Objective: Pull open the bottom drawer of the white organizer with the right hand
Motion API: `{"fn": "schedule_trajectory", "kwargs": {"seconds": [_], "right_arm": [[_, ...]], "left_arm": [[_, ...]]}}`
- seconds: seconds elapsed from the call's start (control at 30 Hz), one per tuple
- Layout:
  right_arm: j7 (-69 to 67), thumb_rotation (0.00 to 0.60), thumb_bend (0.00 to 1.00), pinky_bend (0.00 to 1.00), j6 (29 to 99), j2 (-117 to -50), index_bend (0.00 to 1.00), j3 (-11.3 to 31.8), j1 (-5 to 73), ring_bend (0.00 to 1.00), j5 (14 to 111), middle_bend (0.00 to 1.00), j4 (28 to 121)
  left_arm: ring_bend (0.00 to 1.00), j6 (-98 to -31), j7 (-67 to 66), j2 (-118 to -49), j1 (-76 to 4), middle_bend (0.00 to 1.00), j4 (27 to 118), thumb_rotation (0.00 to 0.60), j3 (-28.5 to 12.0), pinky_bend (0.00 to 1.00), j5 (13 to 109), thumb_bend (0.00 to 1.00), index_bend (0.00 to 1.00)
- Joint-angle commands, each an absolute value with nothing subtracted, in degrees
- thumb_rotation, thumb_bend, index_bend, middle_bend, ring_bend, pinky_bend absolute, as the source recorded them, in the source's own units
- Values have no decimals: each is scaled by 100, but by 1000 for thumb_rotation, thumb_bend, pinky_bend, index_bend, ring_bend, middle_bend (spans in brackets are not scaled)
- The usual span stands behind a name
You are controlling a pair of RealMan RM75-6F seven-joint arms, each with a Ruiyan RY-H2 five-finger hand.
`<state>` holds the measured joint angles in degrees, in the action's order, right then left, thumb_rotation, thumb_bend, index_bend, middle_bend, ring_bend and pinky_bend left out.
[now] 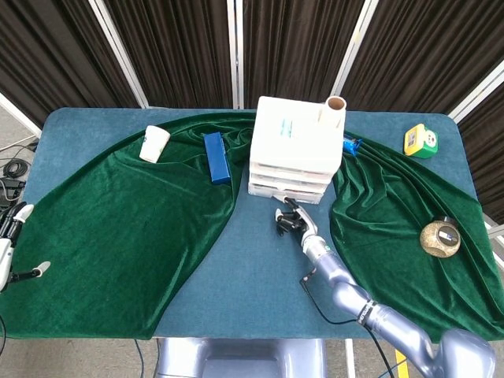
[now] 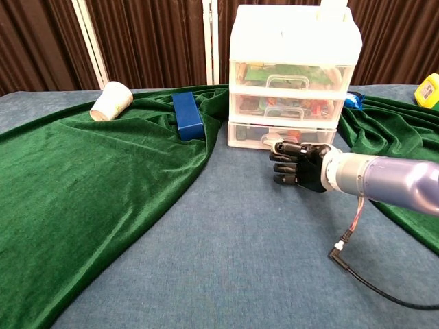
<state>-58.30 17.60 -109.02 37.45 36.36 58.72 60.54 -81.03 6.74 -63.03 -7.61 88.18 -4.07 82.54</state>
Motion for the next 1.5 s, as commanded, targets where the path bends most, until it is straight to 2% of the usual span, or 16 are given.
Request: {"fn": "schedule_trajectory", "kwargs": {"seconds": [0.03,0.7,0.8,0.93,1.03,1.27,1.5], "right_arm": [[-5839,600,588,807,1760,-10852,316,3721,3555,922,5914,912,6165],[-5849,600,589,805,1999,-10530,321,3441,2995,919,6298,910,6949],[-5551,600,589,798,2523,-10511,307,3281,2877,915,6584,899,7119],[-4622,600,585,793,3931,-10531,285,2911,2641,912,7221,891,7427],[-3861,600,585,793,4538,-10532,282,2723,2609,911,7367,889,7478],[-2163,600,585,794,5338,-10588,277,2553,2696,912,7173,891,7451],[-294,600,618,795,5691,-10595,312,2351,2875,912,6696,895,7318]], "left_arm": [[0,-8121,665,-6298,-754,0,8833,600,-403,0,8265,32,0],[0,-8226,647,-6262,-720,0,8910,600,-373,0,8357,32,0],[0,-8229,657,-6260,-718,0,8909,600,-373,0,8357,32,0],[0,-8233,660,-6258,-717,0,8913,600,-370,0,8363,32,0],[0,-8243,652,-6254,-713,0,8922,600,-370,0,8362,31,0],[0,-8278,603,-6252,-702,0,8958,600,-360,0,8393,32,0],[0,-8260,574,-6252,-705,0,8971,600,-356,0,8378,32,0]]}}
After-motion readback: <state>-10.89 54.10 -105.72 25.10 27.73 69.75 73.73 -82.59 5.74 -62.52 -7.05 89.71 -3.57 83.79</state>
